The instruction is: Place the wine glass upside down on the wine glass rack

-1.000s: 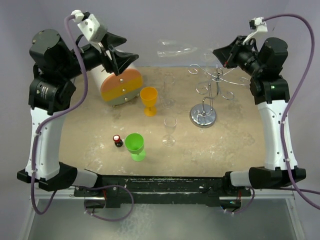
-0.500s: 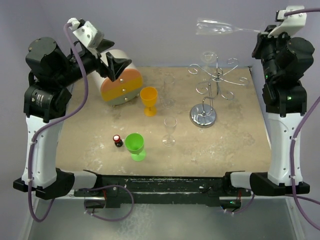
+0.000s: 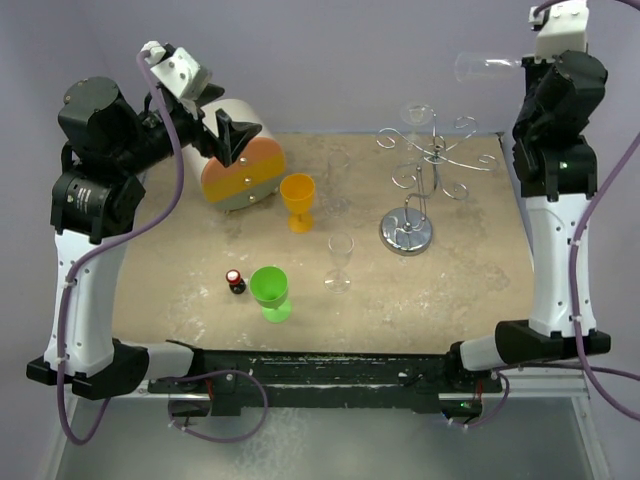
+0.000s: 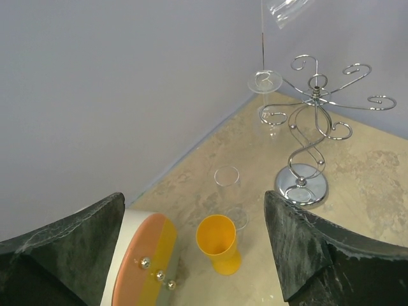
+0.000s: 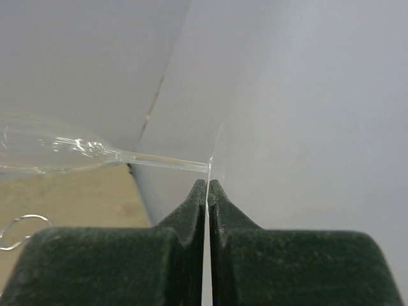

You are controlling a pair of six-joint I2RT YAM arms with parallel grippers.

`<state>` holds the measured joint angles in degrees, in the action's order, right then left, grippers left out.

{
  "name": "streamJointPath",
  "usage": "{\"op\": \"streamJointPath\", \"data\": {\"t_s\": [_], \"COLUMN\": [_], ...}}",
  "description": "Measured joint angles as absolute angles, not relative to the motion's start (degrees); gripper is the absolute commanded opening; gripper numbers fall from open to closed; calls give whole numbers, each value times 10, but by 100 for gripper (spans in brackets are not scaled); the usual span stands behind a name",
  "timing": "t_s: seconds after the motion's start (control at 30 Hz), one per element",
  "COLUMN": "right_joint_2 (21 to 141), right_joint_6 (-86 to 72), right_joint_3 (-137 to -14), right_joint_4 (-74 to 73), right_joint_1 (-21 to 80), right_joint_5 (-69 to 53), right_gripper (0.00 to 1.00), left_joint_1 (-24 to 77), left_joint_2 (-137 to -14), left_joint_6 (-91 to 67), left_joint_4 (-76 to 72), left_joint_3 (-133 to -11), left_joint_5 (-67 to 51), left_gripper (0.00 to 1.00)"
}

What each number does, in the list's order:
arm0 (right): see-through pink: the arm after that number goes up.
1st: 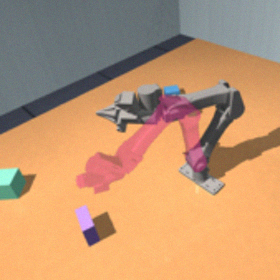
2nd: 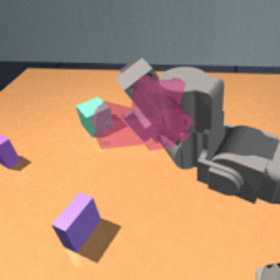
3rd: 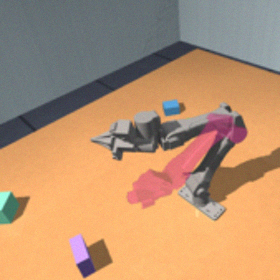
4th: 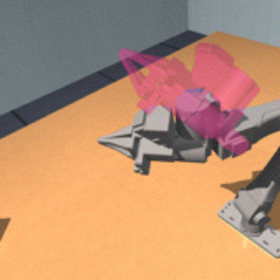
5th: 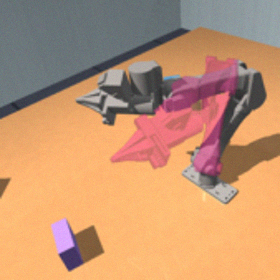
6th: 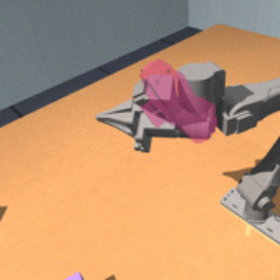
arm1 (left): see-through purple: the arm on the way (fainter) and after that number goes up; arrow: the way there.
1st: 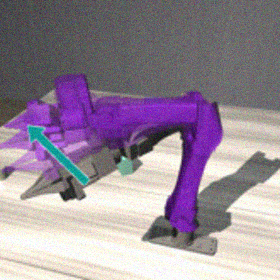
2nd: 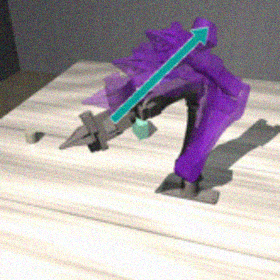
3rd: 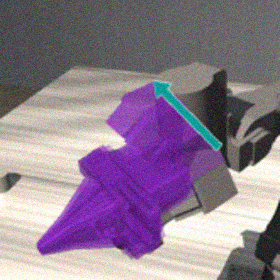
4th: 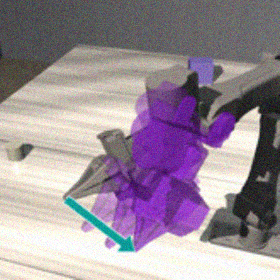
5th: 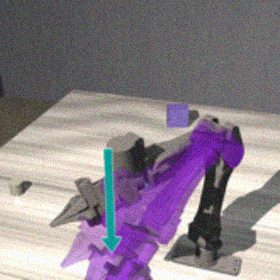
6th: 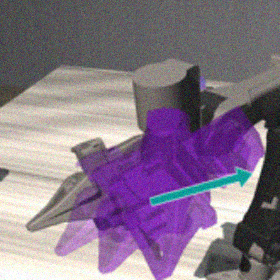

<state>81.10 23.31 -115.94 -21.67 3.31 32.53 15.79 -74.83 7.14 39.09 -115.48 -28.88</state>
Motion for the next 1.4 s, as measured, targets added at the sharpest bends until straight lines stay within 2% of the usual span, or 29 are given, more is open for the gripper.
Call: {"op": "streamJointPath", "data": {"t_s": [0.3, 0.7, 1.03, 1.4], "right_joint_2": [863, 867, 867, 867], "right_joint_6": [377, 599, 727, 786], "right_joint_3": [-1147, -1027, -998, -998], "right_joint_4": [-183, -78, -52, -85], "right_joint_1": [44, 95, 119, 126], "right_joint_5": [402, 424, 384, 301], "right_gripper": [0, 0, 0, 0], "left_joint_1": [156, 154, 154, 153], "left_joint_2": [-741, -734, -734, -732], "left_joint_6": [74, 81, 81, 82], "left_joint_4": [391, 391, 391, 391], "left_joint_3": [-1145, -1139, -1137, -1135], "left_joint_5": [-289, -289, -290, -292], "left_gripper": [95, 96, 97, 97]}}
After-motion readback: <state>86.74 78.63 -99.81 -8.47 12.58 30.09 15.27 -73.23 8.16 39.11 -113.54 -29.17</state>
